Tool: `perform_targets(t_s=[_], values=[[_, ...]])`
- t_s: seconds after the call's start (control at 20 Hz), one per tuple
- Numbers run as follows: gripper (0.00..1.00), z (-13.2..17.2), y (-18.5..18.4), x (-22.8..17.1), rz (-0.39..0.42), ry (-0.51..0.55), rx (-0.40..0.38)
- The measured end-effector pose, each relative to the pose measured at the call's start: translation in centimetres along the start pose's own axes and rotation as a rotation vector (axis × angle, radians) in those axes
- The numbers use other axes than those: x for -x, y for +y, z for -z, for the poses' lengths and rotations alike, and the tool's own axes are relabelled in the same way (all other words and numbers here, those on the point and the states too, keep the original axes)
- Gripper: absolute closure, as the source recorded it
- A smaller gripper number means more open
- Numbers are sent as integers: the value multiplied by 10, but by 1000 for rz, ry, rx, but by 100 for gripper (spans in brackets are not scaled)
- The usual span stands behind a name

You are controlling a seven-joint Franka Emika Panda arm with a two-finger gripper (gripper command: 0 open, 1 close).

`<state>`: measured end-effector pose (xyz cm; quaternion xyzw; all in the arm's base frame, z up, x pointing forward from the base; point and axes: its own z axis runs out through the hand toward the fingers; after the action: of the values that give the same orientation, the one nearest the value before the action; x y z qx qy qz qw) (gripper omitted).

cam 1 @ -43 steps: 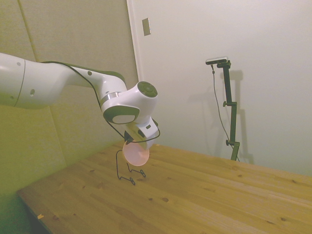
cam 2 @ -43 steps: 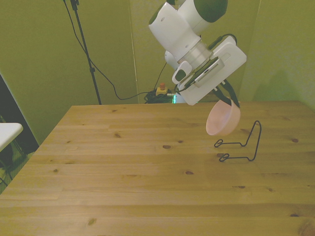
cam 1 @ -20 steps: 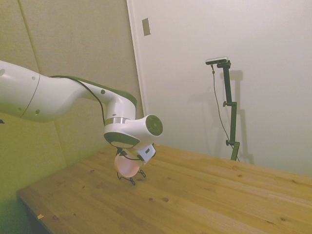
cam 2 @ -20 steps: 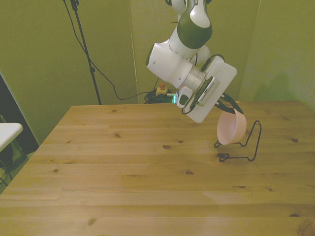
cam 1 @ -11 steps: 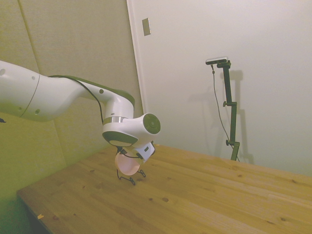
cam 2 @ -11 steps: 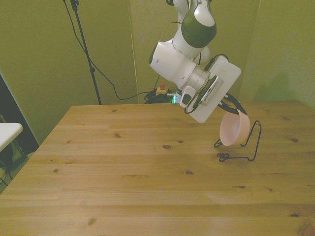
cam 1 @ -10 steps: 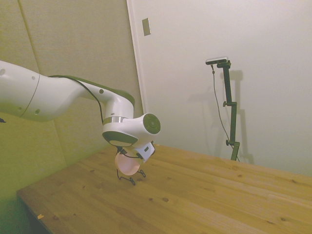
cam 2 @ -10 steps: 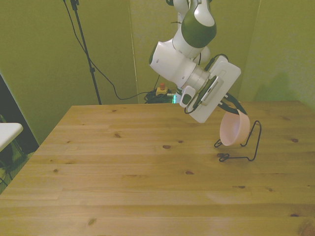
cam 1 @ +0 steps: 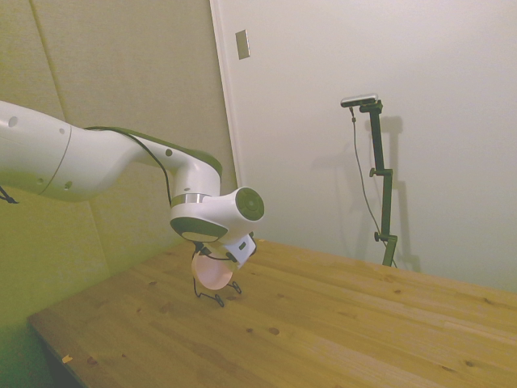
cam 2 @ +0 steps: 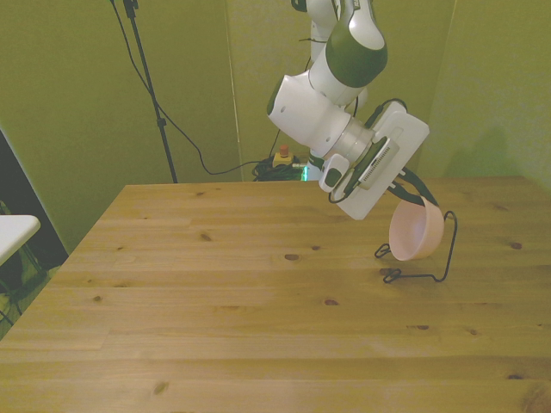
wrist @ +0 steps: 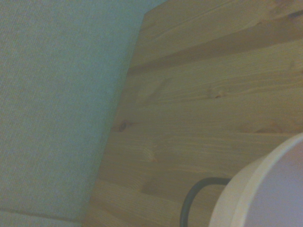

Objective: Load the bowl

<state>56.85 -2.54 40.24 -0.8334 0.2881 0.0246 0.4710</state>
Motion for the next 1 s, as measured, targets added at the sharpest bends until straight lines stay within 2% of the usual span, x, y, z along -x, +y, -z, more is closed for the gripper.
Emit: perform_targets(t_s=[0.5,1.0], values=[[100,-23,-5,-9,-17,1,17],[100,-27,-10,-15,-39,0,17]])
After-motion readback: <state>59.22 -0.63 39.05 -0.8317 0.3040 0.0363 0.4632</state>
